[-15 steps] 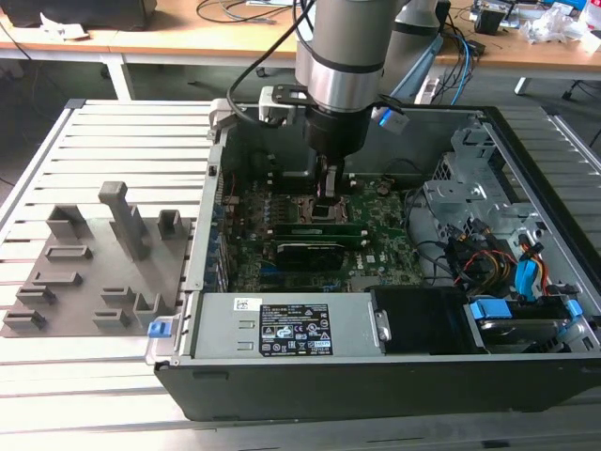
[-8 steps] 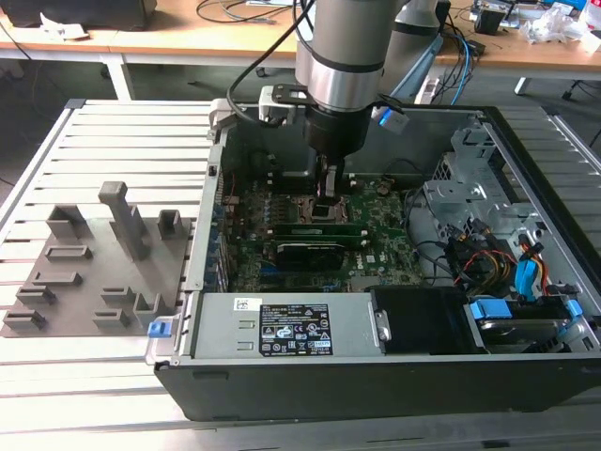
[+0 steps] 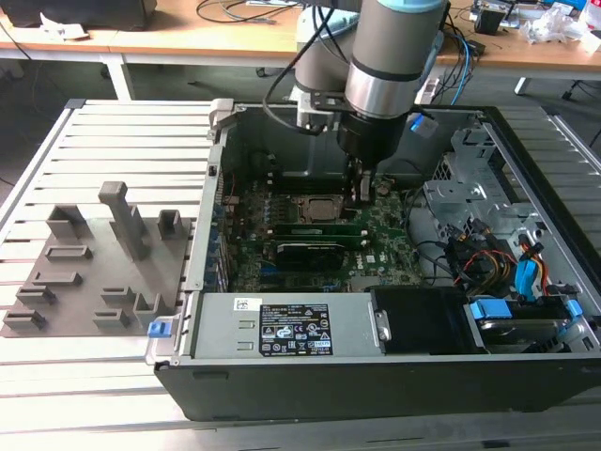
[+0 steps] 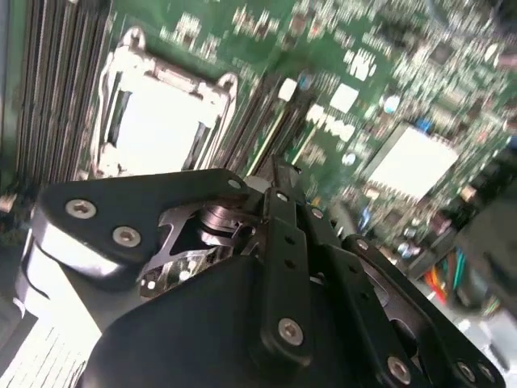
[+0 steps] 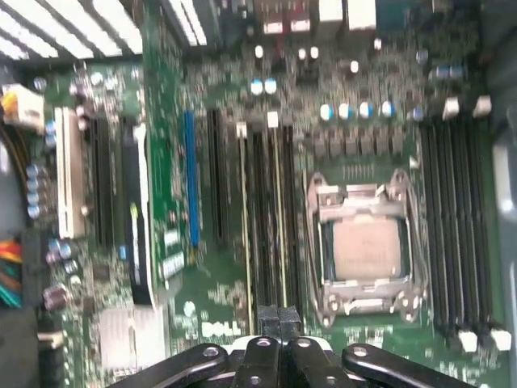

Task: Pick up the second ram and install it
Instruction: 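Press down the second ram until it locks into place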

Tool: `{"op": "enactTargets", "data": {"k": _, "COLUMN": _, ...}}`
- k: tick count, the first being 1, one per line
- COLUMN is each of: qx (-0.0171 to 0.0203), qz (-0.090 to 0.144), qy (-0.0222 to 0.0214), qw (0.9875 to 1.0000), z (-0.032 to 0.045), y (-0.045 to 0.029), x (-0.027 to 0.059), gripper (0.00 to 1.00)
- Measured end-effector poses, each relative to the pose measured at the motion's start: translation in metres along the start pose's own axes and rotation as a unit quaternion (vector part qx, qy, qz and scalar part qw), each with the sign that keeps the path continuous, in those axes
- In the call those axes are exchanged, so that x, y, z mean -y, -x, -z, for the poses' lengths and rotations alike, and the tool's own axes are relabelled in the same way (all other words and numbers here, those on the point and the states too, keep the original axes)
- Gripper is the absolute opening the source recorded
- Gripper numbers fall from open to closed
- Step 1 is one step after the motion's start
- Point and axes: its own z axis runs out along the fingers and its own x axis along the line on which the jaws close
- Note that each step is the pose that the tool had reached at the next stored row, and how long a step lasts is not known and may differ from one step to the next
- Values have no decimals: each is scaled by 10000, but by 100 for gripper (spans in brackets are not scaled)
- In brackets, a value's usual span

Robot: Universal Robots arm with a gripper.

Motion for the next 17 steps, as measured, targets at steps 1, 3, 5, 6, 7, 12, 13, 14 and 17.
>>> {"op": "enactTargets", "data": {"k": 1, "qx": 18, "qz": 4, "qy": 8, "qw": 10000, "z": -15, "y": 5, "x": 54, "gripper": 11}}
{"op": "enactTargets", "data": {"k": 3, "qx": 44, "qz": 37, "qy": 8, "qw": 10000, "z": -82, "y": 11, "x": 85, "gripper": 11}}
{"op": "enactTargets", "data": {"k": 5, "qx": 42, "qz": 67, "qy": 7, "qw": 10000, "z": -123, "y": 14, "x": 89, "gripper": 11}}
{"op": "enactTargets", "data": {"k": 6, "qx": 39, "qz": 120, "qy": 5, "qw": 9999, "z": -188, "y": 19, "x": 93, "gripper": 11}}
{"op": "enactTargets", "data": {"k": 7, "qx": 33, "qz": 155, "qy": 4, "qw": 9999, "z": -229, "y": 22, "x": 95, "gripper": 11}}
{"op": "enactTargets", "data": {"k": 12, "qx": 136, "qz": 184, "qy": -23, "qw": 9997, "z": -162, "y": 6, "x": -74, "gripper": 11}}
{"op": "enactTargets", "data": {"k": 13, "qx": 170, "qz": 185, "qy": -27, "qw": 9997, "z": -166, "y": 0, "x": -158, "gripper": 11}}
{"op": "enactTargets", "data": {"k": 14, "qx": 175, "qz": 186, "qy": -32, "qw": 9997, "z": -171, "y": -7, "x": -244, "gripper": 11}}
{"op": "enactTargets", "data": {"k": 17, "qx": 176, "qz": 184, "qy": -51, "qw": 9997, "z": -189, "y": -39, "x": -623, "gripper": 11}}
